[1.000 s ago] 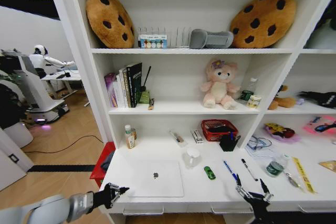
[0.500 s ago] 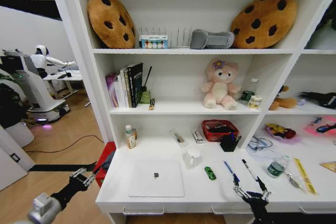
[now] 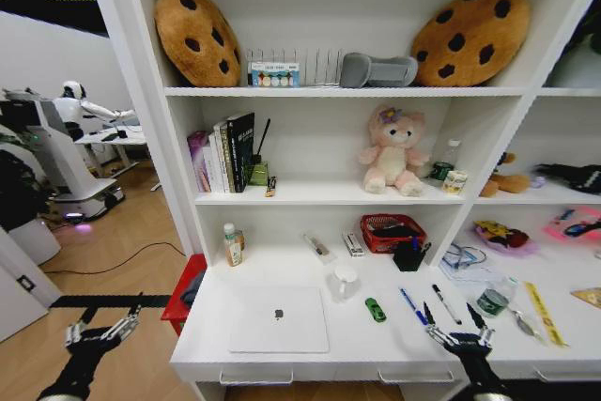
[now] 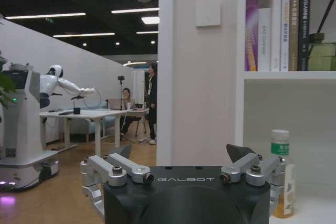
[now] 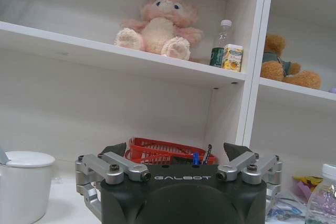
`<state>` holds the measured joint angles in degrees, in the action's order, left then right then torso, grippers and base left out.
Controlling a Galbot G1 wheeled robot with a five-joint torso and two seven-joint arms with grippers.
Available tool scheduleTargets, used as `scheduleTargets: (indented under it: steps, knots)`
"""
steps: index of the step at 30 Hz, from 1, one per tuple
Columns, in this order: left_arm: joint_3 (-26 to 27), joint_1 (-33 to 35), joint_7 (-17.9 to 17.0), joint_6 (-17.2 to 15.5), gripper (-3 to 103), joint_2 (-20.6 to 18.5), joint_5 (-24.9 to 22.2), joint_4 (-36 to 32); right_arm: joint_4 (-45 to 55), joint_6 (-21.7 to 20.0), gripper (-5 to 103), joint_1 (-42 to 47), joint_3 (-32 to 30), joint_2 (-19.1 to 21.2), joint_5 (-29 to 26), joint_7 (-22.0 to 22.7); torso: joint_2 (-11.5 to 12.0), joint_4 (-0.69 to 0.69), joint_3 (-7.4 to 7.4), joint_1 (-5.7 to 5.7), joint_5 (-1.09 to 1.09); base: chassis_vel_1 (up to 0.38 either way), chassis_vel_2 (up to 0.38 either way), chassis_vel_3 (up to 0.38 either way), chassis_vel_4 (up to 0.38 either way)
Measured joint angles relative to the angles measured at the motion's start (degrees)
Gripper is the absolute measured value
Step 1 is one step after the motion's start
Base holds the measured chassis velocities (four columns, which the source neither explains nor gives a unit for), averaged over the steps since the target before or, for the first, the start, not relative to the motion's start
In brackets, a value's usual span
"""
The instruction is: Organize the objects on the table.
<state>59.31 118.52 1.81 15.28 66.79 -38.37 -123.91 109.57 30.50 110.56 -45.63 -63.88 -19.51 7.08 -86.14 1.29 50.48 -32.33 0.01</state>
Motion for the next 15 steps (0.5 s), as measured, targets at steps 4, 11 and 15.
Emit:
scheduleTargets:
  steps: [4,11,15]
  knots:
    - [0.2,-0.8,-0.4,0.9,100,0.1,-0.2,2.3,0.6,-1.0,100,-0.1,-0.1,0.8,-0.4,0.0,0.0,0.00,0.00,0.00,-0.01,0.000,0.000,0.000,0.000]
    - [-0.2,-2.5,-1.7,1.5,100,-0.6,-1.1,4.0,0.8,-2.4,100,0.1,0.8,0.2,-1.6,-0.4,0.0,0.00,0.00,0.00,-0.01,0.000,0.000,0.000,0.000]
    - [-0.2,-2.4,-1.7,1.5,100,-0.8,-1.1,4.0,-0.2,-4.4,100,-0.6,4.4,0.7,-3.0,-2.7,0.0,0.01,0.00,0.00,-0.02,0.000,0.000,0.000,0.000]
